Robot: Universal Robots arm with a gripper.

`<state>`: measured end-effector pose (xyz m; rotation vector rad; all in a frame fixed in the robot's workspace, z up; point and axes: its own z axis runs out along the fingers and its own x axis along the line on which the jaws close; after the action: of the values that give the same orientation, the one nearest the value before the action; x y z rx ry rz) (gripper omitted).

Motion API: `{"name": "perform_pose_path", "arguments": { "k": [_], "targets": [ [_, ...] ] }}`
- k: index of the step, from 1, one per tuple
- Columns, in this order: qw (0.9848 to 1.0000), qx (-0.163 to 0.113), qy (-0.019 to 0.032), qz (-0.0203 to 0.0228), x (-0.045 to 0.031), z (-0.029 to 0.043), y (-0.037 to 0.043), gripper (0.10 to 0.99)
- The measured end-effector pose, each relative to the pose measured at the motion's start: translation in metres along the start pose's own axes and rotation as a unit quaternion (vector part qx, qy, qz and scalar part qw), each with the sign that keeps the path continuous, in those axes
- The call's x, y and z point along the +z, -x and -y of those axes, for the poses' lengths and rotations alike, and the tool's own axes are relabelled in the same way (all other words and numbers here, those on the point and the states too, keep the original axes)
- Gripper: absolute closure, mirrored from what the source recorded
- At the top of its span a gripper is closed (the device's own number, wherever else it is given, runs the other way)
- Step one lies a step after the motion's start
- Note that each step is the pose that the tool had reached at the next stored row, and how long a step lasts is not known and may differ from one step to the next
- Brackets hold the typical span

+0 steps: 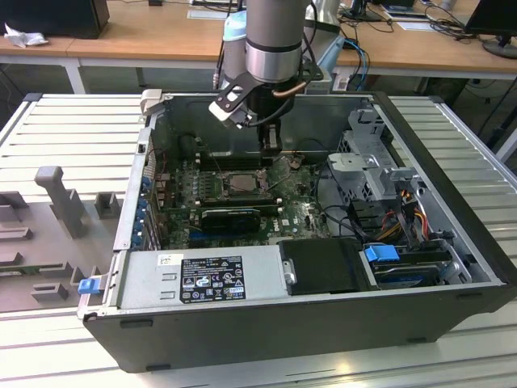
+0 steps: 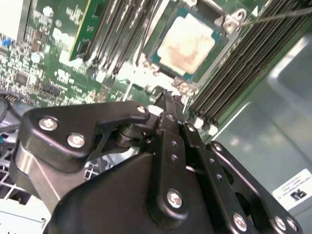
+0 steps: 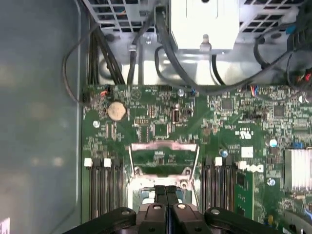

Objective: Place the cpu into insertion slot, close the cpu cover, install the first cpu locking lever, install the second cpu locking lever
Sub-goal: 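Close the cpu cover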

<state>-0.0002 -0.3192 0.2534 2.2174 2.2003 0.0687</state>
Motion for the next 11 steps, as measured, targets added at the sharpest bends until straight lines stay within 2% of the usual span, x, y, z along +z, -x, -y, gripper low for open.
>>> {"name": "perform_pose_path", "arguments": {
  "k": [2, 4, 5, 8, 11],
  "targets": [
    [1.0000, 0.000, 0.0001, -0.0002, 0.0002, -0.0057, -0.0001, 0.980],
    [1.0000, 0.000, 0.0000, 0.0000, 0.0007, -0.0195, -0.0005, 0.980],
    [1.0000, 0.000, 0.0000, -0.0001, 0.0009, -0.0223, -0.0006, 0.980],
    [1.0000, -0.001, 0.0000, -0.0002, 0.0015, -0.0364, -0.0008, 0.980],
    [1.0000, -0.004, 0.0000, -0.0003, 0.0006, -0.0437, -0.0010, 0.980]
  ]
}}
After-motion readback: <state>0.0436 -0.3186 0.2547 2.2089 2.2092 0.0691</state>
